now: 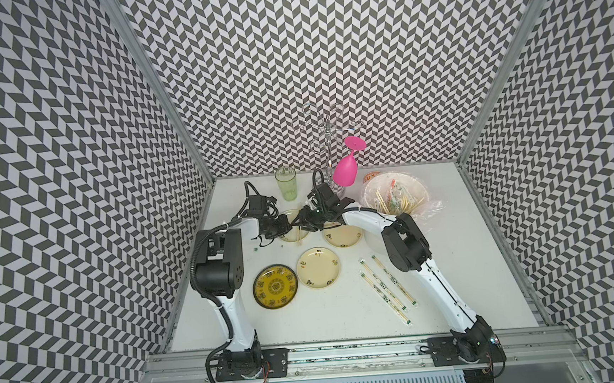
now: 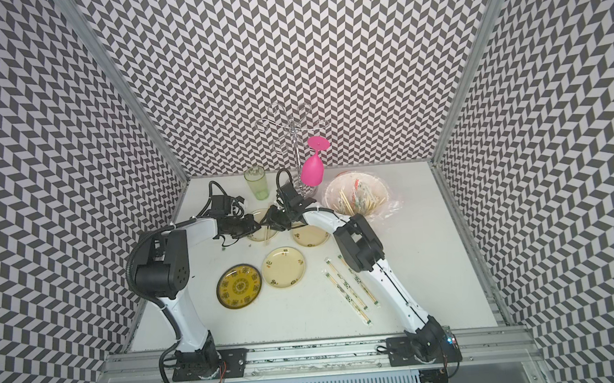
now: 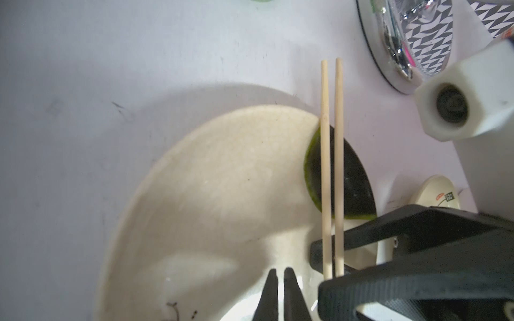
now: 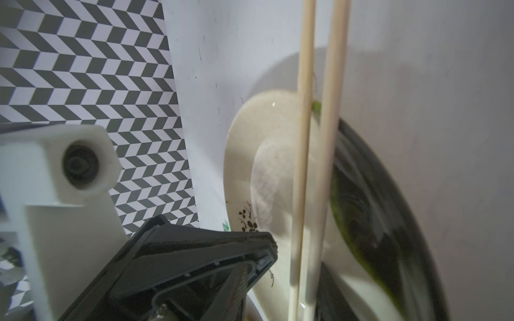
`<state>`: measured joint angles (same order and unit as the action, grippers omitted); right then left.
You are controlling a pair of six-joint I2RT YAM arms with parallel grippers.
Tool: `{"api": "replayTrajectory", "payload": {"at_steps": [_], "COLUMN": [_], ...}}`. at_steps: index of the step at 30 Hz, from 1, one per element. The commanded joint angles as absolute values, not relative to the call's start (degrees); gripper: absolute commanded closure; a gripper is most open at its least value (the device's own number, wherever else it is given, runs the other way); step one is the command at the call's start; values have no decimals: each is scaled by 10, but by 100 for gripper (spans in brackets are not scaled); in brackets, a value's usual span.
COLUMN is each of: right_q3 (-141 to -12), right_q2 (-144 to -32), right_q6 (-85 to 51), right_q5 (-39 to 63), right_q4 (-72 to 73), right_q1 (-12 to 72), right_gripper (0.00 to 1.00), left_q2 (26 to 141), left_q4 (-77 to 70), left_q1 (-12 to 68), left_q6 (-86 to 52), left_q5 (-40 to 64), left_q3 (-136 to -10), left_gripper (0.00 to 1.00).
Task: Remove the packaging of disposable chopsticks
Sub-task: Place the disposable chopsticks on the plate.
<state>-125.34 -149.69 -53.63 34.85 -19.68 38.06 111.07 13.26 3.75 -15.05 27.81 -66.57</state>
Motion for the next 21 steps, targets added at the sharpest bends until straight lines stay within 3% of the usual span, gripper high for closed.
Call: {"api": "replayTrajectory", "payload": {"at_steps": [1,21], "right_q3": [-1253,-1245], "right_q2": [-1466,-1439], "right_q6": [-532,-509], "right_q5": [324,299], "right_q4": [-209,-244], "right_q1": [379,383], "right_gripper": [58,53], "left_q2": [1110,1105], "left_q4": [137,135], "left_q1": [40,40], "left_q6": [-150,-152], "left_q5": [286,290], "left_q3": [-677,-677], "left_gripper": [90,90]}}
